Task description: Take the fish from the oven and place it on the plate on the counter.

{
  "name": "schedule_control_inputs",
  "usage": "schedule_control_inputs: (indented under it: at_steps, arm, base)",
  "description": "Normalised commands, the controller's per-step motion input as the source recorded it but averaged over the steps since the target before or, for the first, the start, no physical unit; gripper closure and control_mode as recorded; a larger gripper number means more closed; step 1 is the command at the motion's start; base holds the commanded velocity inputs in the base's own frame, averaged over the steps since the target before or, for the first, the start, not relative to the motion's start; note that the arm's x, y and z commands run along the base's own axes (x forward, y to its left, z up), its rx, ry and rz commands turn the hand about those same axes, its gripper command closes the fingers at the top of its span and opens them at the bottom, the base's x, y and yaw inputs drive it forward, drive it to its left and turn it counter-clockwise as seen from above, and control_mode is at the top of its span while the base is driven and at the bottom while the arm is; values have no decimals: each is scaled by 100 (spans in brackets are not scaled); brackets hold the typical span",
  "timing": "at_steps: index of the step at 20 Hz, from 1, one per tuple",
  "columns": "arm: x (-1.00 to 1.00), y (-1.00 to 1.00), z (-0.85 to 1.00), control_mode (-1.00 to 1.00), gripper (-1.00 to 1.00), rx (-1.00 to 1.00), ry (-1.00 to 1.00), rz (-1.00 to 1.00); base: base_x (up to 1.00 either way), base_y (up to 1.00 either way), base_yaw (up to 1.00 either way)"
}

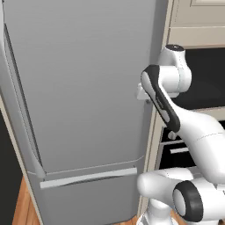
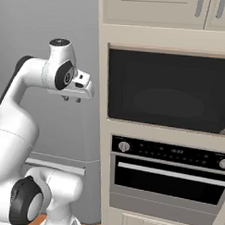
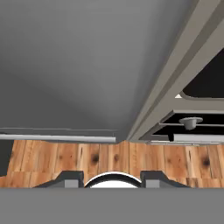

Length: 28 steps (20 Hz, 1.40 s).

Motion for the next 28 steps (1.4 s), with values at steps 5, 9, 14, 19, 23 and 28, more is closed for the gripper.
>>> schedule_control_inputs:
  at_steps: [5, 9, 14, 19, 23, 28]
  arm:
    - [-21, -13, -3, -100, -100, 0, 1, -5]
    - [-32, -47, -12, -100, -100, 1, -1, -25]
    - [-10, -71, -10, -100, -100, 15, -7, -35]
    - [-2, -82, -19, -100, -100, 23, -1, -40]
    - [0, -90, -30, -100, -100, 26, 0, -42]
    - [0, -100, -28, -100, -100, 29, 0, -39]
  base:
    - [0, 0, 0]
    - [0, 0, 0]
    - [0, 0, 0]
    - [0, 0, 0]
    - [0, 0, 0]
    - [0, 0, 0]
